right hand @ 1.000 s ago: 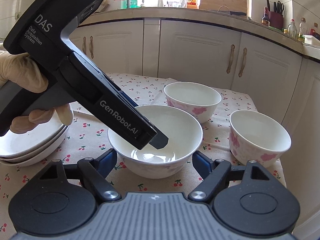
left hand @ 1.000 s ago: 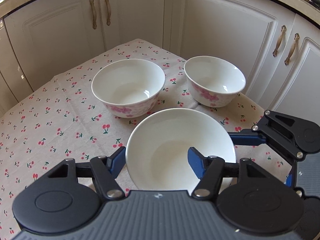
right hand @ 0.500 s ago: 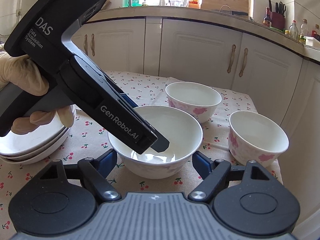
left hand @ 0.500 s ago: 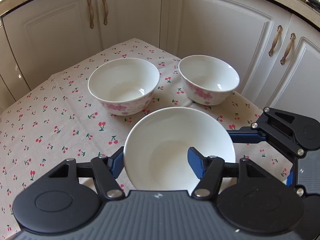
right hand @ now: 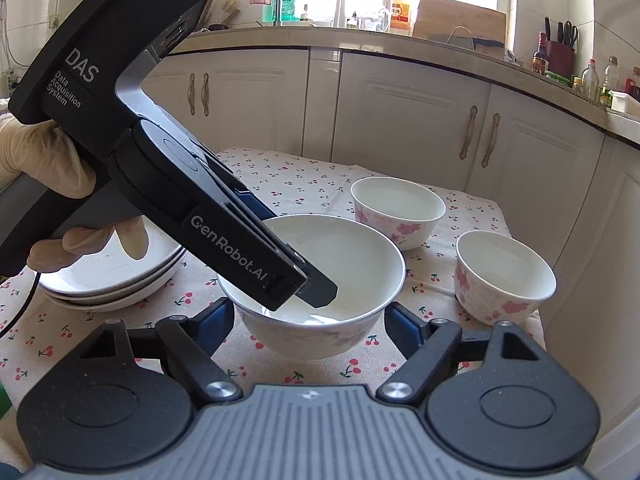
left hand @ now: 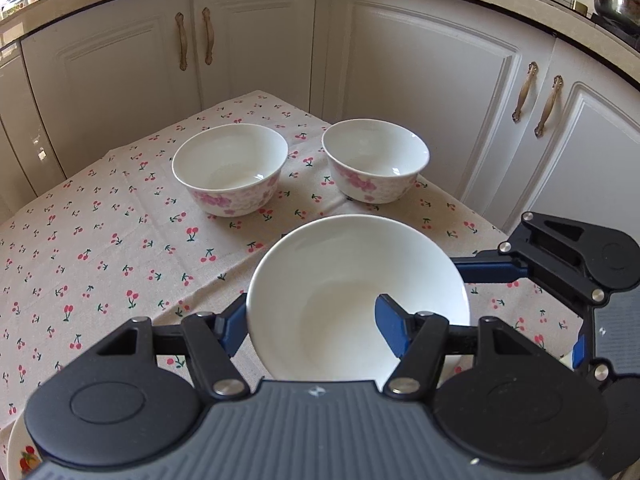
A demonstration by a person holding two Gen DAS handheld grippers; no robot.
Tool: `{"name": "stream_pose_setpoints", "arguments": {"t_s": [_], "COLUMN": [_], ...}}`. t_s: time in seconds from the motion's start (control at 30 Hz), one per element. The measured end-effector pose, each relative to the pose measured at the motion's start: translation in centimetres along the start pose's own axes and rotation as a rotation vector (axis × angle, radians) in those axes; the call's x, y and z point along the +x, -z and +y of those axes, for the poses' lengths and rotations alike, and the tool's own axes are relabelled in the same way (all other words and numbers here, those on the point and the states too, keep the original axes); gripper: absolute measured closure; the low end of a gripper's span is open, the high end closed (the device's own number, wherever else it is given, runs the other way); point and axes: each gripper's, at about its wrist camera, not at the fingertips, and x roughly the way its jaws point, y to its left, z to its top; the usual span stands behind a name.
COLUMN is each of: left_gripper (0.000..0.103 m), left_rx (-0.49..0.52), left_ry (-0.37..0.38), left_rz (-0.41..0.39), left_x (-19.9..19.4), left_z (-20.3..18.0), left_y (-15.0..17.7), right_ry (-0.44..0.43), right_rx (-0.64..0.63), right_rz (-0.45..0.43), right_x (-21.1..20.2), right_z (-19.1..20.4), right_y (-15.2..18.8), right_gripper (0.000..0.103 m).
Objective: Organize plates and bowls
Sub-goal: 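Lift the bowl with the left tool and carry it toward the other bowls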
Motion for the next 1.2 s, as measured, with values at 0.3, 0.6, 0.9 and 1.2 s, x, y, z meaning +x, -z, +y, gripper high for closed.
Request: {"name": "stream_pose_setpoints", "arguments": {"t_s": [0.3,0.6,0.9,1.2], "left_gripper": [0.037,0.036,0.035,0.033], "left_rx": [-0.039,-0.101,-0.108,-0.093], "left_ry": [0.008,0.029,0.04,0.048], "left_rz": [-0.02,-0.027,-0.023,-0.008], "left_x": [-1.6,-2.2,-2.4,-1.7], "left_z": [-1.9,-3.1,-3.9,-4.6], "left_y": [2.8,5.2,6.0,6.4], "right_ry": [-0.015,-0.036,-0.048,-0.054], "right_rx": [-0.019,-0.02,-0.021,-0.01], "right_rz": [0.018,0.049,0.069,0.091], "right_x": [-2.3,-3.6,-4.3,-4.8], "right_z": [1.5,2.4,2.6,2.3], "right_y": [1.4,3.2,3.9,4.5], "right_gripper": [0.017,0.017,0.017,0.017]}}
